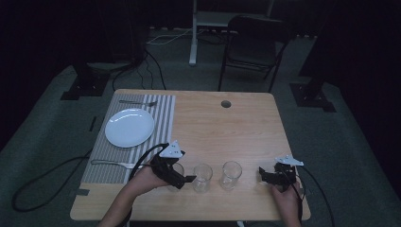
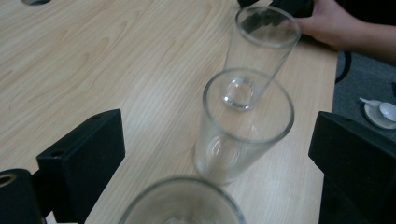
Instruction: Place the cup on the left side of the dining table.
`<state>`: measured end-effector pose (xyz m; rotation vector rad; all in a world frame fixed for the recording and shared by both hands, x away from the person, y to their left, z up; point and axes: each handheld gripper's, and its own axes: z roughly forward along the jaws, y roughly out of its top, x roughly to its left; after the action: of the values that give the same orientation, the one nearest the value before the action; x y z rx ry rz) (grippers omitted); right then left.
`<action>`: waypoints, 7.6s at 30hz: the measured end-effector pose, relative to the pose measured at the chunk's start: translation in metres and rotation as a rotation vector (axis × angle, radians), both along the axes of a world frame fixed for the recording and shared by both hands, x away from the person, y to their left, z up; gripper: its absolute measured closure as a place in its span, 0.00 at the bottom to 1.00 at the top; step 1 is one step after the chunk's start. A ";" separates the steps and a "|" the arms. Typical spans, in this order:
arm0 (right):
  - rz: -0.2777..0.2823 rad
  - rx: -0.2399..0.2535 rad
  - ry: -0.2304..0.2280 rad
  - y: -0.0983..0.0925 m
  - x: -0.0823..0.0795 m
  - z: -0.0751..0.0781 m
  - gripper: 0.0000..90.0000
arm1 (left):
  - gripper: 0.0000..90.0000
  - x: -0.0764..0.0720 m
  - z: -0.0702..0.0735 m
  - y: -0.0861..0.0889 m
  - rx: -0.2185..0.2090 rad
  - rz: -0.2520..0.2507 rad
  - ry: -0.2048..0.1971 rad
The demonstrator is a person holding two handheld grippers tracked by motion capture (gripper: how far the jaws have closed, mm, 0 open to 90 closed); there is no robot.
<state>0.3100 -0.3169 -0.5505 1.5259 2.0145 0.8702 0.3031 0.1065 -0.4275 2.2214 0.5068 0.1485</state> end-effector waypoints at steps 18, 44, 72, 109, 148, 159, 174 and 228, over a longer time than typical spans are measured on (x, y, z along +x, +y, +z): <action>0.000 0.000 0.000 0.000 0.000 0.000 0.14 | 0.05 0.013 0.006 -0.058 0.046 -0.092 0.015; 0.000 0.000 0.000 0.000 0.000 0.000 0.14 | 0.05 0.022 -0.005 -0.130 0.203 -0.193 0.035; 0.001 0.000 0.000 0.000 0.000 0.000 0.14 | 0.31 0.025 -0.017 -0.174 0.413 -0.260 0.025; -0.002 0.002 0.001 0.000 0.000 0.000 0.14 | 0.32 0.042 0.000 -0.164 0.386 -0.130 0.057; -0.003 0.000 0.000 0.000 0.001 0.000 0.14 | 0.32 0.074 0.019 -0.065 0.369 0.147 0.067; -0.003 0.000 0.000 0.000 0.001 0.000 0.14 | 0.32 0.076 0.017 -0.026 0.363 0.243 0.080; -0.003 0.001 0.000 0.000 0.001 0.000 0.14 | 0.32 0.085 0.015 0.023 0.384 0.362 0.099; -0.003 0.000 0.001 0.000 0.001 0.000 0.14 | 0.23 0.086 -0.016 0.110 0.337 0.566 0.178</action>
<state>0.3107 -0.3170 -0.5504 1.5296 2.0118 0.8689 0.3892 0.2164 -0.4430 2.3651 1.2843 0.3544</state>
